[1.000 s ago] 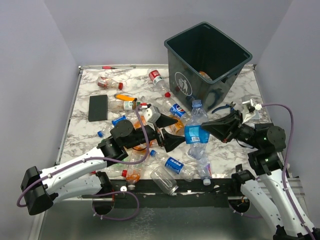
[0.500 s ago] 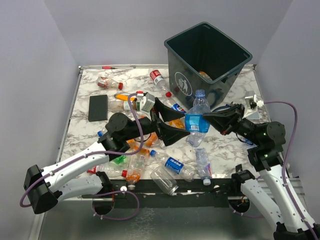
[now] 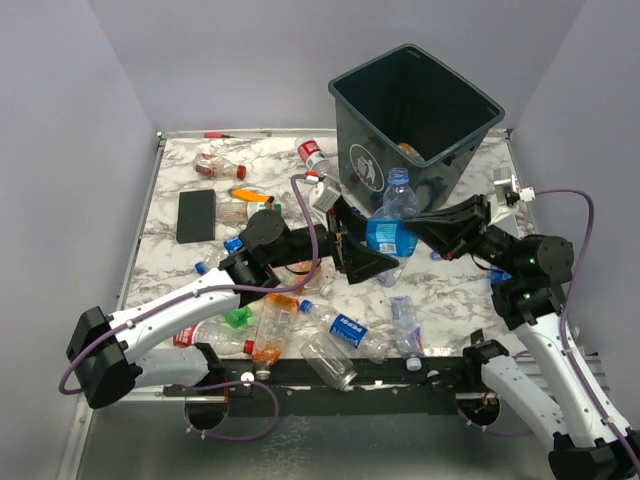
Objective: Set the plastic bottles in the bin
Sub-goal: Place the plastic bottle in the trash bin.
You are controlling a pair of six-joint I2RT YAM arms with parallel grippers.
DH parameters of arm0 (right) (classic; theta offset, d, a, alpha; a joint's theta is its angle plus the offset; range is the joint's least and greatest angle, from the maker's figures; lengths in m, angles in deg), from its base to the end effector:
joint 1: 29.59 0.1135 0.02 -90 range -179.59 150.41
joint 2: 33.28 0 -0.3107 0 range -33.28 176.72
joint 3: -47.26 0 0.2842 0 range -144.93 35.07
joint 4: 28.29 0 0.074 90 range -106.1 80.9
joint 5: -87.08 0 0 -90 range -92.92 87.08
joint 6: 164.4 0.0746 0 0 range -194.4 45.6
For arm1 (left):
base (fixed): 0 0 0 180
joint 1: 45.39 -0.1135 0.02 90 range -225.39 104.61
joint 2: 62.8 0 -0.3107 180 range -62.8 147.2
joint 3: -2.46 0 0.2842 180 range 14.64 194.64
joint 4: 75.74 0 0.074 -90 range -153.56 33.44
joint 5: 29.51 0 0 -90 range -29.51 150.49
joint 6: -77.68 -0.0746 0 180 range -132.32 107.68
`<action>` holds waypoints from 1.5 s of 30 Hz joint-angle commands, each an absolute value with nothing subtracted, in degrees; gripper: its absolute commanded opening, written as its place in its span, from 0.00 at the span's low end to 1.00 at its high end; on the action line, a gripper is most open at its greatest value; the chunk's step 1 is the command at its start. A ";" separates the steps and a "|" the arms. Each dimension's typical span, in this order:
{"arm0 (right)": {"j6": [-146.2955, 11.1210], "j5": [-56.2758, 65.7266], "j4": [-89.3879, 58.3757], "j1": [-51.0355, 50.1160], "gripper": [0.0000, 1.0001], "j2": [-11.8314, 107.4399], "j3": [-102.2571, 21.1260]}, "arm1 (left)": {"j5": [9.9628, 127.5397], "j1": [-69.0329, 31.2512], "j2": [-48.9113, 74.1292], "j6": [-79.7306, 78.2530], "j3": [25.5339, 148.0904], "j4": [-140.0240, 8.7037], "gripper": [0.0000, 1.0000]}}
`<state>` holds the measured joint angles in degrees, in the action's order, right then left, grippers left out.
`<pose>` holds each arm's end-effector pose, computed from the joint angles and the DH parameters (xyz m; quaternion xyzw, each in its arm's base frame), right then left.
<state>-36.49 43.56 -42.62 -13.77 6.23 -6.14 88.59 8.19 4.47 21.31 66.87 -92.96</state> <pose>0.1456 0.0975 0.4387 -0.2420 0.5279 0.5370 0.6119 0.1613 -0.2777 0.4206 0.2919 0.5526 -0.6363 0.4522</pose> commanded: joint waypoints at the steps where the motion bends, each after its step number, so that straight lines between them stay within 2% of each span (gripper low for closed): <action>1: -33.87 45.51 -47.79 -13.61 0.01 6.90 -8.45 | 91.97 8.27 5.07 21.20 69.73 -92.74 0.86; 4: -33.54 45.11 -47.51 -13.52 0.01 7.60 -8.51 | 94.40 8.47 6.63 21.17 70.63 -92.29 0.69; 8: -35.26 44.51 -42.34 -13.50 0.03 8.35 -10.29 | 95.59 8.57 8.13 20.87 71.13 -91.50 0.52; 10: -37.18 44.75 -37.27 -13.51 0.22 8.58 -12.50 | 95.17 8.60 8.02 19.67 71.15 -90.30 0.42; 12: -39.42 44.60 -30.47 -13.50 0.53 8.56 -15.54 | 93.67 8.62 7.24 17.15 71.32 -87.54 0.30; 15: -44.34 43.16 -17.74 -13.50 0.92 9.04 -22.33 | 89.02 8.63 5.28 11.56 71.95 -81.15 0.19; 16: -46.16 41.93 -11.61 -13.50 0.98 9.27 -24.66 | 86.54 8.58 4.62 9.43 72.26 -78.87 0.17; 24: -50.56 35.67 3.93 -13.09 1.00 14.87 -40.03 | 74.84 8.67 2.59 -2.99 74.46 -65.19 0.11; 36: -50.14 35.31 11.59 -10.18 0.93 26.78 -51.49 | 72.27 8.92 0.22 -5.39 73.71 -64.44 0.10; 40: -50.82 32.60 12.88 -6.45 0.91 29.36 -52.91 | 71.89 8.84 0.52 -4.91 74.03 -64.23 0.10; 45: -53.77 22.77 16.46 1.91 0.88 32.59 -55.42 | 71.77 8.93 0.96 -4.60 74.70 -63.87 0.09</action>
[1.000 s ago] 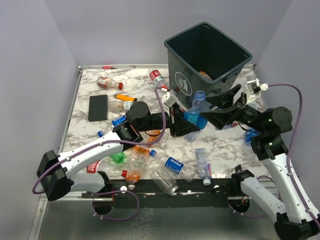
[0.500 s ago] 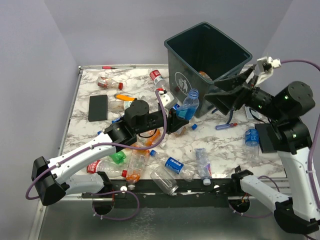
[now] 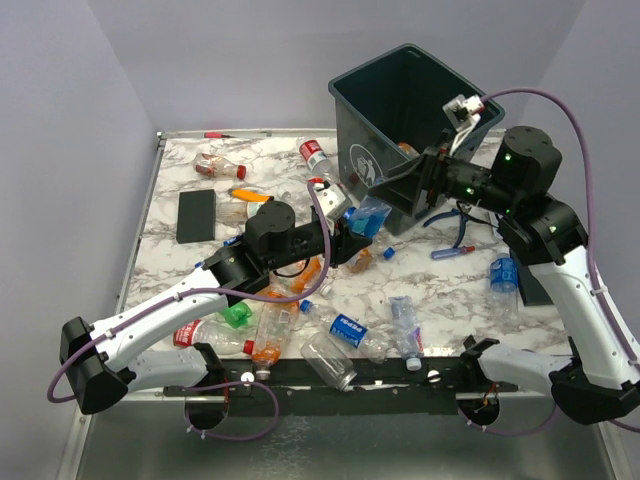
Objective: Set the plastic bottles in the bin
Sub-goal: Place the plastic bottle in the trash bin.
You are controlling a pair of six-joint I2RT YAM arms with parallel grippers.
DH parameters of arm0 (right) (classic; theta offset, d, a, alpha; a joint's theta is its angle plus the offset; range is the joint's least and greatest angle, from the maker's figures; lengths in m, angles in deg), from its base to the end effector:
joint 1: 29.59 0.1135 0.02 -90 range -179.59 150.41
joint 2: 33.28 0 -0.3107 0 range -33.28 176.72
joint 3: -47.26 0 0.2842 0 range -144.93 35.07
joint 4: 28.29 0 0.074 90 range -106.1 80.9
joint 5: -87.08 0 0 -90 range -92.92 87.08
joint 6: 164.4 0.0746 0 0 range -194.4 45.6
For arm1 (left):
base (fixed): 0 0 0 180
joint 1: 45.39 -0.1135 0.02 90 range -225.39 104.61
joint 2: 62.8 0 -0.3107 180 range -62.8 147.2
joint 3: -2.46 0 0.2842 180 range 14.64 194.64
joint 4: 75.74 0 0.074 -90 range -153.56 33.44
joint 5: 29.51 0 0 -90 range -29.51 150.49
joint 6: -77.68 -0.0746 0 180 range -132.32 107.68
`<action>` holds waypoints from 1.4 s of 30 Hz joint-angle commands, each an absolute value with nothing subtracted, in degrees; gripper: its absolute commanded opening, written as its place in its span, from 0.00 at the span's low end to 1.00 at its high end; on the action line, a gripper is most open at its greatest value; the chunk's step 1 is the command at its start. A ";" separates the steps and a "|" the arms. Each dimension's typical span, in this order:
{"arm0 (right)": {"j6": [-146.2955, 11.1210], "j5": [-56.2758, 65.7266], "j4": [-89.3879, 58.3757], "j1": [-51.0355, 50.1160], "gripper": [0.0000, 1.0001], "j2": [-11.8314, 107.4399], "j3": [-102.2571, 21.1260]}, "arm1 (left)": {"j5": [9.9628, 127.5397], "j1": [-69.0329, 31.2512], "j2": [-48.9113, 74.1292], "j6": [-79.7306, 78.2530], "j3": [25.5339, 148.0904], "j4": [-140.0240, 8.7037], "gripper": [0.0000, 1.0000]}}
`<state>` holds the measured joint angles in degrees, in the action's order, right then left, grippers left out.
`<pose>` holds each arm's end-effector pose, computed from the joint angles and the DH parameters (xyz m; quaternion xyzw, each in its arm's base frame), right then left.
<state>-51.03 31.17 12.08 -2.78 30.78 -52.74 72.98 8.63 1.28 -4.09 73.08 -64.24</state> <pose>0.2039 0.1499 0.5492 -0.2201 0.6954 0.4702 0.4969 0.1707 -0.2626 0.4126 0.3528 0.6463 -0.4159 0.5337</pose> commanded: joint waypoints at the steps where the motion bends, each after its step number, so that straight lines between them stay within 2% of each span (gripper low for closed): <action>1: -53.86 21.00 16.65 2.42 0.84 32.86 -55.41 | 71.74 8.95 0.86 -4.59 74.75 -63.83 0.09; 6: -53.89 16.05 16.28 2.80 0.58 33.08 -53.63 | 71.40 8.98 -0.01 -4.51 74.85 -63.82 0.09; 11: -53.64 15.61 15.93 3.21 0.37 33.73 -52.80 | 70.99 8.93 -0.61 -4.28 74.76 -63.78 0.09; 13: -53.51 15.73 15.92 3.39 0.25 33.90 -52.78 | 70.60 8.93 -0.82 -4.12 74.67 -63.75 0.11; 16: -53.47 15.81 15.68 3.39 0.04 33.57 -53.08 | 67.77 9.01 -1.45 -3.41 74.51 -63.82 0.32; 17: -53.47 15.65 15.69 3.41 0.01 33.36 -53.47 | 66.56 8.94 -1.76 -3.28 74.36 -63.82 0.43; 18: -53.48 15.60 15.72 3.44 0.01 33.20 -53.99 | 65.39 8.99 -2.10 -3.17 74.22 -63.82 0.55; 20: -54.45 15.04 16.26 3.45 0.01 33.00 -55.99 | 62.15 8.98 -3.04 -3.00 73.83 -63.82 0.92; 21: -54.94 13.92 16.88 3.41 0.01 33.04 -57.73 | 61.10 8.93 -3.67 -2.98 73.60 -63.89 0.98; 26: -58.47 -0.45 18.27 3.41 0.01 33.21 -67.68 | 50.74 8.98 -8.45 -3.69 70.36 -65.97 0.99; 32: -65.64 -24.19 6.15 3.45 0.01 33.31 -69.91 | 32.13 8.95 -14.72 -9.29 61.36 -75.48 0.99; 36: -74.49 -37.68 -2.18 3.38 0.01 37.58 -69.79 | 24.47 8.93 -16.63 -16.26 54.99 -80.73 0.99; 39: -80.36 -42.97 -9.12 2.97 0.01 41.53 -68.38 | 19.35 8.93 -17.99 -17.14 52.35 -81.89 0.99; 42: -81.44 -43.14 -13.83 1.35 0.01 45.09 -67.37 | 17.32 8.97 -20.57 -17.23 50.38 -82.90 0.99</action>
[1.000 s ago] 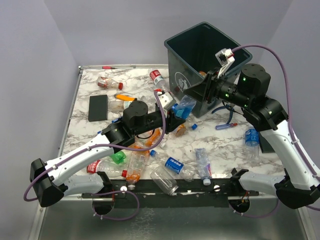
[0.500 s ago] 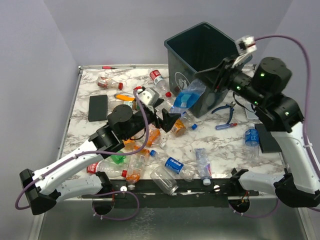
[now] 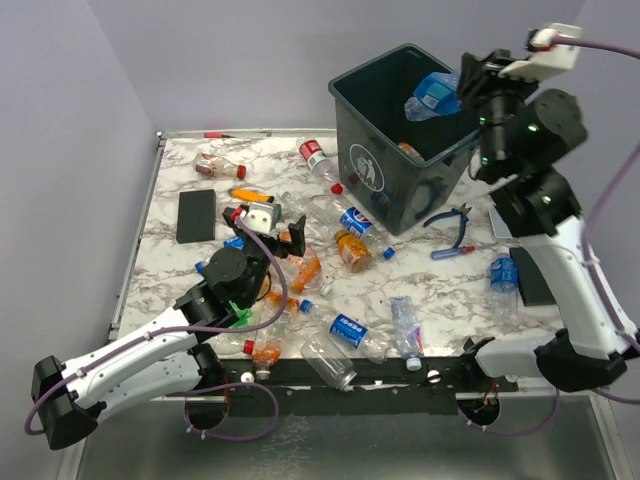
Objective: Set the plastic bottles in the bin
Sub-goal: Place the plastic bottle in the trash bin.
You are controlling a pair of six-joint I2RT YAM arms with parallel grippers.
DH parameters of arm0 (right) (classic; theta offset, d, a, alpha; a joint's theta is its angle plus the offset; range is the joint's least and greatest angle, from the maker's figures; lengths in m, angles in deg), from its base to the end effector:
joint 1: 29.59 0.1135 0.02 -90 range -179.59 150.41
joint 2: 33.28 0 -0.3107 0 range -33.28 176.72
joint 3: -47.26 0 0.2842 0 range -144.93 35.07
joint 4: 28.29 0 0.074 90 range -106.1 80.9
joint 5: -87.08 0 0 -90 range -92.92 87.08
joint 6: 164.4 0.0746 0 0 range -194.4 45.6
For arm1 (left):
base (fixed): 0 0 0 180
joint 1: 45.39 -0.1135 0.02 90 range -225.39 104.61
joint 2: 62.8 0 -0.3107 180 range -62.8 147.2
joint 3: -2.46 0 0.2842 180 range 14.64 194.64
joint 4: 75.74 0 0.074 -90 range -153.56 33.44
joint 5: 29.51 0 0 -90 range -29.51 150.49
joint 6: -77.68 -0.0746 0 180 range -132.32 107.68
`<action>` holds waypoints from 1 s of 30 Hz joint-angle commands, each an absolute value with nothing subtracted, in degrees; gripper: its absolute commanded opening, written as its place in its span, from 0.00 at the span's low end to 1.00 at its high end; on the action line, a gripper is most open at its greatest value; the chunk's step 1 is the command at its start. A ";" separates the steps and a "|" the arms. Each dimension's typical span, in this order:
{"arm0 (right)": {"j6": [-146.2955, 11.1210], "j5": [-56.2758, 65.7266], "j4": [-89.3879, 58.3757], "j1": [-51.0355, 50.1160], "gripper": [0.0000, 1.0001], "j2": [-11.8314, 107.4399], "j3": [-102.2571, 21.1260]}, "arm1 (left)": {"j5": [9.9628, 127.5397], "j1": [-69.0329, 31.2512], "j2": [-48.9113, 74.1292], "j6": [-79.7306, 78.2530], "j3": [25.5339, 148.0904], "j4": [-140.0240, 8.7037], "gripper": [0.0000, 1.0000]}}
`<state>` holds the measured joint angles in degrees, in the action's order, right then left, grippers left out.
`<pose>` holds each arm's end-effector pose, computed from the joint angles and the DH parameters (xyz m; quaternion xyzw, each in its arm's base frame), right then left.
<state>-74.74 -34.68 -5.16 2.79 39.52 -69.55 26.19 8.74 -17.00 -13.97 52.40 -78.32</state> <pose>0.2414 0.1066 0.6567 0.0625 0.5870 0.0694 0.8042 0.1639 -0.1549 0.3726 0.1022 0.6642 -0.1400 0.7271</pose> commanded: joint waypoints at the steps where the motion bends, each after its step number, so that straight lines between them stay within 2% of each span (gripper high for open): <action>1: -81.28 -42.82 -14.76 0.64 0.01 46.51 -67.66 | 16.72 8.93 -21.47 -17.24 49.59 -83.30 0.99; 7: -75.28 -37.87 -9.82 -4.60 0.01 56.03 -73.36 | 16.10 8.93 -24.32 -16.49 47.77 -83.56 0.99; 16: -65.40 -27.73 0.30 -9.36 0.01 61.43 -74.35 | 17.80 8.93 -24.92 -16.19 47.58 -83.33 0.99; 17: -65.09 -26.63 1.58 -9.37 0.09 61.68 -74.77 | 17.81 8.93 -24.77 -16.19 47.53 -83.35 0.99; 20: -63.57 -23.86 4.07 -9.42 0.62 61.68 -75.18 | 17.47 8.93 -23.81 -15.98 47.70 -83.42 0.99; 22: -61.36 -24.47 5.27 -9.48 0.82 60.98 -74.83 | 17.41 8.93 -23.25 -15.76 47.81 -83.27 0.99; 23: -60.35 -25.43 6.05 -9.42 0.97 60.50 -75.06 | 17.41 8.93 -23.13 -15.70 47.81 -83.25 0.99; 26: -58.26 -24.31 4.70 -9.43 1.00 56.96 -73.51 | 17.02 8.93 -23.02 -15.75 47.65 -83.33 0.99; 30: -55.51 -14.94 2.39 -9.38 1.00 50.68 -71.66 | 17.34 8.97 -22.19 -15.88 47.51 -83.60 0.99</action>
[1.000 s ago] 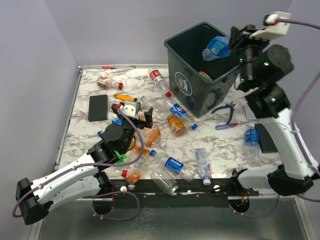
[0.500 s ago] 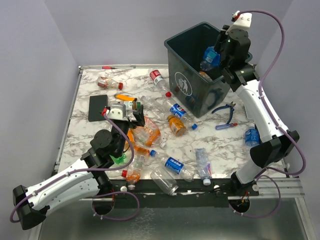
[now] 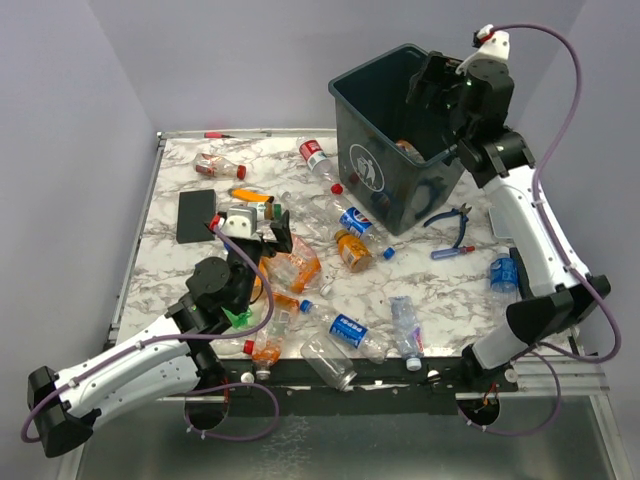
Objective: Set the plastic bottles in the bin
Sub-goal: Place the plastic bottle in the trash bin, then pick up the plastic bottle at the center of the board.
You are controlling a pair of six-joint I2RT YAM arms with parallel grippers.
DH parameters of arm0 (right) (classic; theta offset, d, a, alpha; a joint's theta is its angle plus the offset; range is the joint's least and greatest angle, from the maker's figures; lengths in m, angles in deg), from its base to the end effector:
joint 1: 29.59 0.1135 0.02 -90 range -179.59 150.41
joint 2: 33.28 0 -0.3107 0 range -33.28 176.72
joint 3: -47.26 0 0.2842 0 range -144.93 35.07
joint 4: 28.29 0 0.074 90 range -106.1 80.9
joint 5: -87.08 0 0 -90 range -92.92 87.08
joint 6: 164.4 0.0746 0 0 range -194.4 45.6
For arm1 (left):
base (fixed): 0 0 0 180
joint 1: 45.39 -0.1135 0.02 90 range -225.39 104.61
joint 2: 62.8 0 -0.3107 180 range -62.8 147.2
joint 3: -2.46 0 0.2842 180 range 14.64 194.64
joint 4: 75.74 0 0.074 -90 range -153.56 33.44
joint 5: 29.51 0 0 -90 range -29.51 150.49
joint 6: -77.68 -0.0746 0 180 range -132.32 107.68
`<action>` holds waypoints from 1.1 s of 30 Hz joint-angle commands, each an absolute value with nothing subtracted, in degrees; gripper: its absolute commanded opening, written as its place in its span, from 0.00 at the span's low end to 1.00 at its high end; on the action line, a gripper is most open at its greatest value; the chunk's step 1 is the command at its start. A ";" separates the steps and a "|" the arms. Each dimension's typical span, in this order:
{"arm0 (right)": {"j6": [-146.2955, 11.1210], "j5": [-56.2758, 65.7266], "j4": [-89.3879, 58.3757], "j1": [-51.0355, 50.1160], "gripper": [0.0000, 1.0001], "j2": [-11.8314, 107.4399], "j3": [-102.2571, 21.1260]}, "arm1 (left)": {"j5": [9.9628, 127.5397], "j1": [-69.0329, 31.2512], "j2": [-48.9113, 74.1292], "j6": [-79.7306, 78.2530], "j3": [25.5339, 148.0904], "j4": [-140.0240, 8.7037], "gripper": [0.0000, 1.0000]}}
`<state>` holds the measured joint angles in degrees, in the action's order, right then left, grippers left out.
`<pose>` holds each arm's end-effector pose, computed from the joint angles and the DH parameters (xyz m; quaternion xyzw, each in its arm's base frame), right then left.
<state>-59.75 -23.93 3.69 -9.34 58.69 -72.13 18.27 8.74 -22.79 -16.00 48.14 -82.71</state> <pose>0.4091 0.1224 0.5435 0.0883 0.7275 0.0722 0.6765 0.1525 -0.1254 0.3696 0.0357 0.6463 -0.1067 0.7547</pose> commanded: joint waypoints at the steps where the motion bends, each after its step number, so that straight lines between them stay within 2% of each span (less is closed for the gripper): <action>1: -54.92 -11.41 2.45 -9.42 1.00 49.21 -71.22 | 17.56 8.93 -21.94 -15.87 47.45 -83.60 0.99; 6: -52.69 9.50 -0.58 -9.42 1.00 38.85 -61.73 | 19.19 8.93 -20.30 -15.78 47.43 -83.60 0.99; 10: -51.99 16.02 -2.18 -9.38 1.00 28.32 -47.82 | 21.60 8.93 -18.74 -14.96 47.26 -83.60 0.99; 16: -48.81 13.12 -1.22 -9.41 1.00 11.43 -28.60 | 23.52 8.93 -16.77 -13.12 47.21 -83.69 0.99; 20: -43.82 8.68 4.82 -9.37 1.00 5.67 -18.97 | 24.70 8.94 -15.13 -12.72 47.76 -82.91 0.99; 25: -32.90 -0.46 16.28 -9.40 0.96 3.99 -8.05 | 26.52 8.93 -13.72 -12.54 48.46 -81.50 0.99; 29: -25.52 0.68 18.43 -9.39 0.96 4.37 0.91 | 25.44 8.93 -13.14 -12.50 48.54 -81.40 0.99; 33: -25.24 1.35 22.58 -9.37 0.96 9.80 2.85 | 25.02 8.93 -11.82 -12.50 49.53 -79.89 0.99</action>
<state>-29.76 2.73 16.48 -9.36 6.56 2.21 24.70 8.74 -12.97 -13.16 47.90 -81.40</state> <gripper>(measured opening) 0.954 0.990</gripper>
